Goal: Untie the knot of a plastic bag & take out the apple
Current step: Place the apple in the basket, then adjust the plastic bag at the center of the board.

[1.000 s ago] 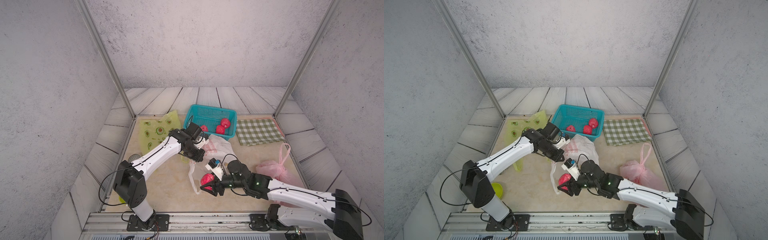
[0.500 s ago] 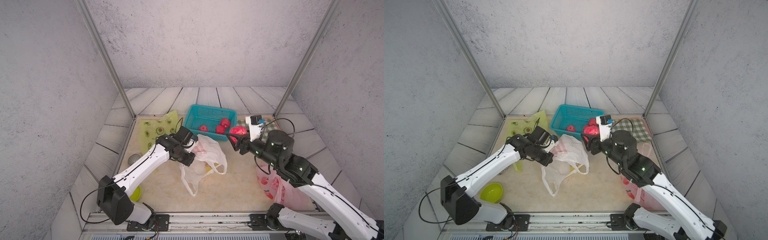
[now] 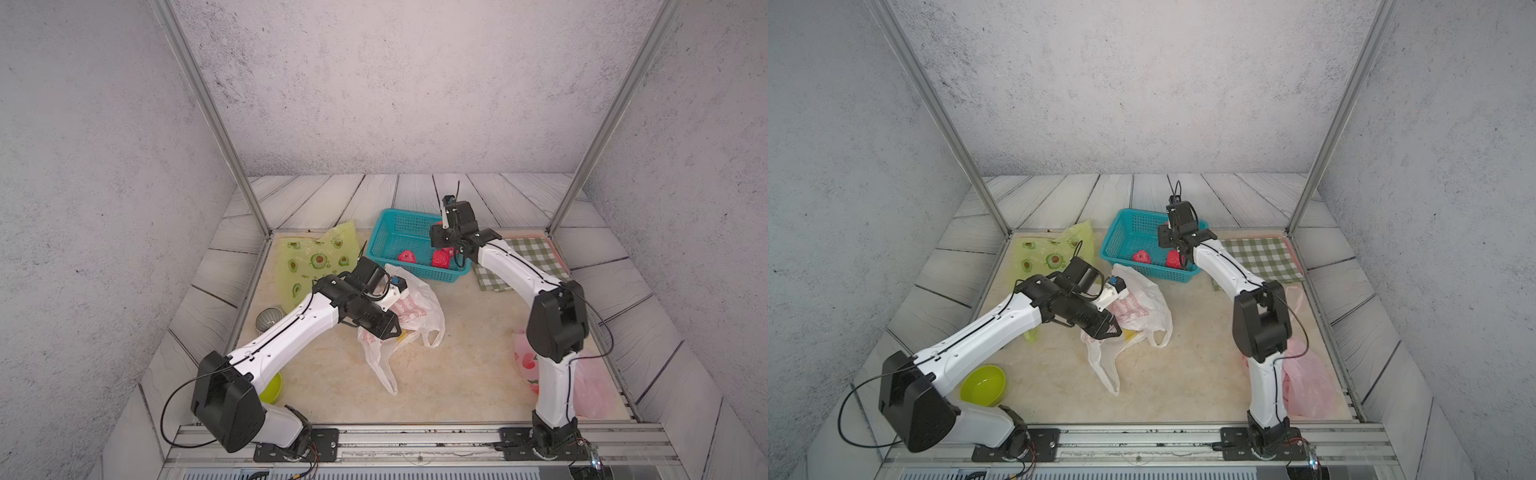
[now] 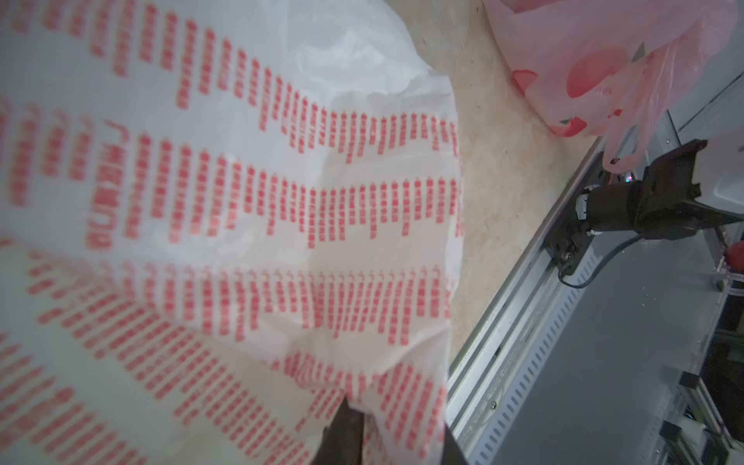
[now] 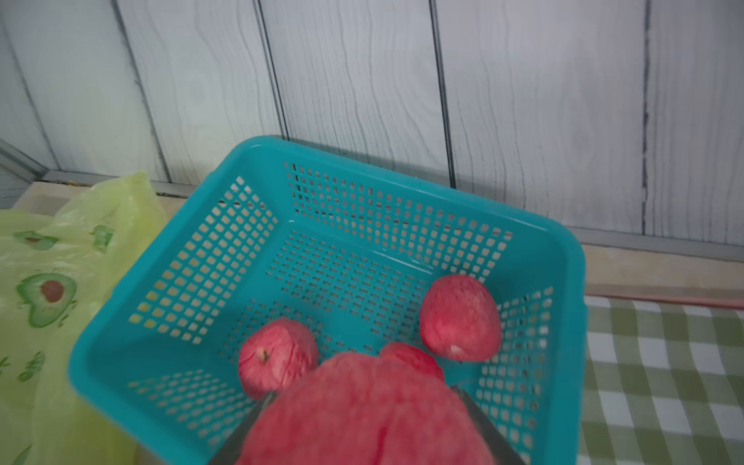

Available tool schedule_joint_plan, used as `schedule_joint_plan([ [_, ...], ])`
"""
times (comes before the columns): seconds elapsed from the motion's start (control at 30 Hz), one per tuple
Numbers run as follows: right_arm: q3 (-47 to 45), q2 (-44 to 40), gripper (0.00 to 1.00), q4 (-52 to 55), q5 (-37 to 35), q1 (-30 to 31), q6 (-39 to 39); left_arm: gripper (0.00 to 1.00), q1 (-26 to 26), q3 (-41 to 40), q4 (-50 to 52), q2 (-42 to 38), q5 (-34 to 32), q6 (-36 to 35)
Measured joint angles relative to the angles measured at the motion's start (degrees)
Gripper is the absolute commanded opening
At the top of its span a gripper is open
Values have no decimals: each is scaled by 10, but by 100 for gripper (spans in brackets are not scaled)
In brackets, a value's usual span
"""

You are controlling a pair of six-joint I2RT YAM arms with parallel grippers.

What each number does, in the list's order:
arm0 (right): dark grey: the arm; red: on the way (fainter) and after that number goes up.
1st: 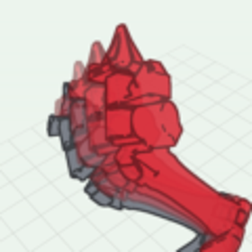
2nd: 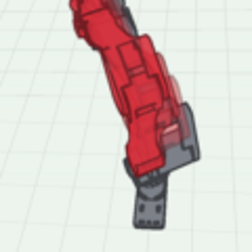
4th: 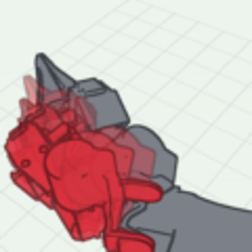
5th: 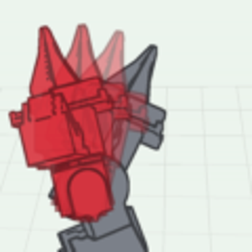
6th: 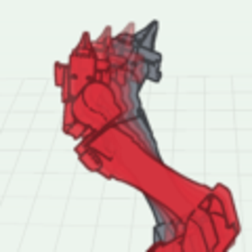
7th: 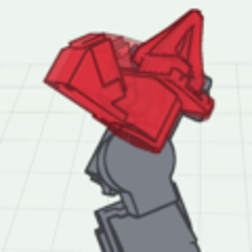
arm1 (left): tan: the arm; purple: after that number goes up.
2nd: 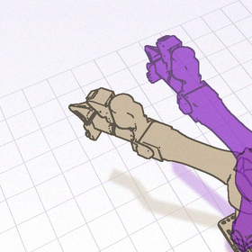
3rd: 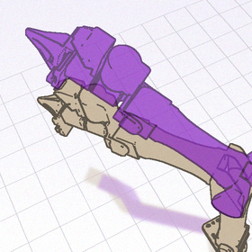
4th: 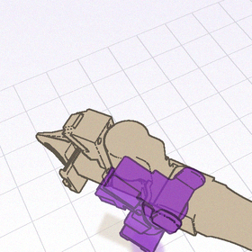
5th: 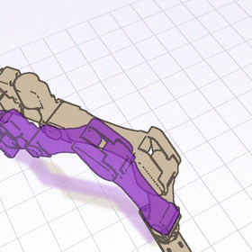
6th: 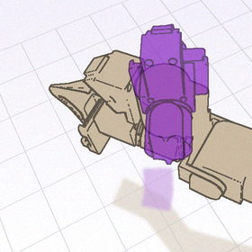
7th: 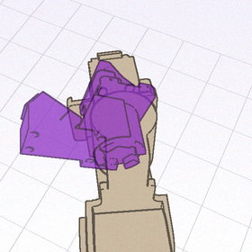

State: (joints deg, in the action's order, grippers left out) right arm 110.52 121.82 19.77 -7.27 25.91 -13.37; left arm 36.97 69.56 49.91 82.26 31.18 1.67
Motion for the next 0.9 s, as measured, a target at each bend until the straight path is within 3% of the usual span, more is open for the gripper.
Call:
schedule_joint_plan([
  [0.1, 115, 98, 48, 29, 1, -2, 13, 25, 0, -4, 0, 15, 30, -6],
  [0.23, 194, 167, 54, 59, 1, -5, 15, 25, 0, -3, 3, 26, 51, -14],
  [0.33, 193, 175, 85, 71, 3, -9, 15, 25, 0, -2, 5, 26, 57, -17],
  [0.47, 173, 169, 100, 59, 14, -14, 20, 39, 0, 0, 4, 25, 57, -20],
  [0.53, 152, 159, 100, 56, 18, -15, 26, 45, -1, 0, 1, 23, 57, -16],
  [0.67, 88, 107, 95, 56, 29, -16, 29, 46, -9, -4, -20, -1, 43, 0],
  [0.9, -114, -142, 76, -4, 104, -5, -9, 45, -33, 8, -54, -96, -21, 63],
])
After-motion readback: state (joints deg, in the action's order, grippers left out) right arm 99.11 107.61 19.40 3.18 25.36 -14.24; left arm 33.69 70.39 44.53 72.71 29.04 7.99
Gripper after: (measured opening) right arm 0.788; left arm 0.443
